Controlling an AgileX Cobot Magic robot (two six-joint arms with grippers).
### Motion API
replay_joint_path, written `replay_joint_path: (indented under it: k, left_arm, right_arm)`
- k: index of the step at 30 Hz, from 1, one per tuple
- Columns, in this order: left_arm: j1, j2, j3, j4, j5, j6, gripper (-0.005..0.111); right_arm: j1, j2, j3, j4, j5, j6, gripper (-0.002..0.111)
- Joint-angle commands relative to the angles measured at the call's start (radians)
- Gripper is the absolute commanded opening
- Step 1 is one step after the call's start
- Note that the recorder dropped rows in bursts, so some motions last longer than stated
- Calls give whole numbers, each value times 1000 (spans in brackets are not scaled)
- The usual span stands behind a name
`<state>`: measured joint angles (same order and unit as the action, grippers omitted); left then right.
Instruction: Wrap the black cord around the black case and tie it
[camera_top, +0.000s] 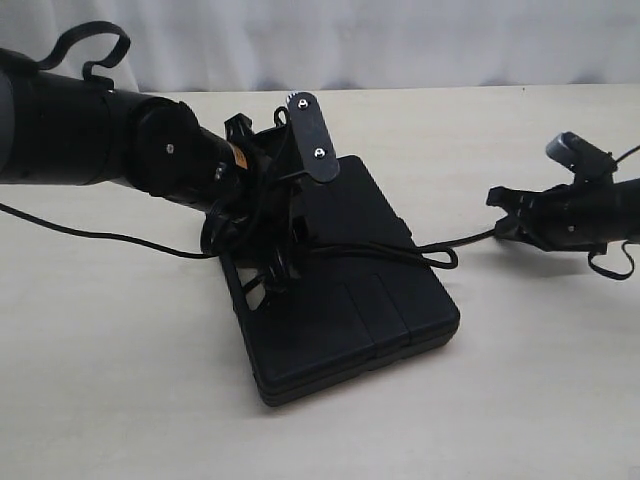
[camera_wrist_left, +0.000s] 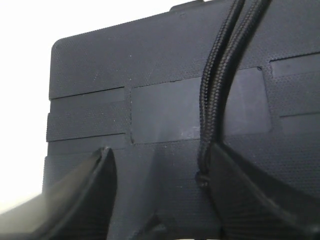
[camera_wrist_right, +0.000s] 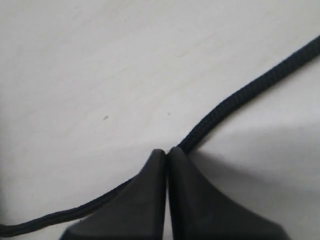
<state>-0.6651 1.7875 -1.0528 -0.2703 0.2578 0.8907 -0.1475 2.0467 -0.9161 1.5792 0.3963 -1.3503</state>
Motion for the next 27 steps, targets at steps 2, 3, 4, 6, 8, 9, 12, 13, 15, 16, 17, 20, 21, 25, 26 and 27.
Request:
replay_joint_path:
  k: [2,3,4,6,8,9,12,13,15,16,17,20,21,25,26,27]
  left_arm:
    - [-9,-2,-7,-12,-5,-4,54]
    - [-9,-2,-7,-12,-5,-4,54]
    - [-9,-2,-7,-12,-5,-4,54]
    - [-9,-2,-7,-12,-5,-4,54]
    - [-9,-2,-7,-12,-5,-4,54]
    - [-9,-2,-7,-12,-5,-4,54]
    - [-9,-2,-7,-12,-5,-4,54]
    - [-9,-2,-7,-12,-5,-4,54]
    - [-9,-2,-7,-12,-5,-4,54]
    - [-9,-2,-7,-12,-5,-4,54]
    - [-9,-2,-7,-12,-5,-4,54]
    - [-9,-2,-7,-12,-5,-4,54]
    - [-9,-2,-7,-12,-5,-4,54]
    - [-9,-2,-7,-12,-18,-4,54]
    - [-9,-2,-7,-12,-12,-4,54]
    - [-9,-2,-7,-12,-9,-4,54]
  right_arm:
    - [92,-3,12,-82,-219,-68,4]
    - [106,-13,10,-91,-217,-75,4]
    - [120,-24,8,-101,-219,-78,4]
    - [146,-44,8,-115,-241,-82,4]
    - [169,-55,2,-142,-253,-86,4]
    - [177,-60,1,-159,-253,-86,4]
    - [204,-62,-3,-163,-249,-100,4]
    - [209,-62,-3,-170,-249,-100,4]
    - [221,-64,-3,-186,-251,-100,4]
    - [221,-66,-5,-181,-253,-93,4]
    - [221,-69,-8,-174,-253,-65,4]
    - [217,-101,-8,-172,-311,39,6]
    - [214,-118,-8,-172,-324,81,11]
    - [171,-189,-3,-183,-294,359,41]
    - [157,-189,3,-186,-276,413,43]
    - [112,-189,19,-191,-207,509,45]
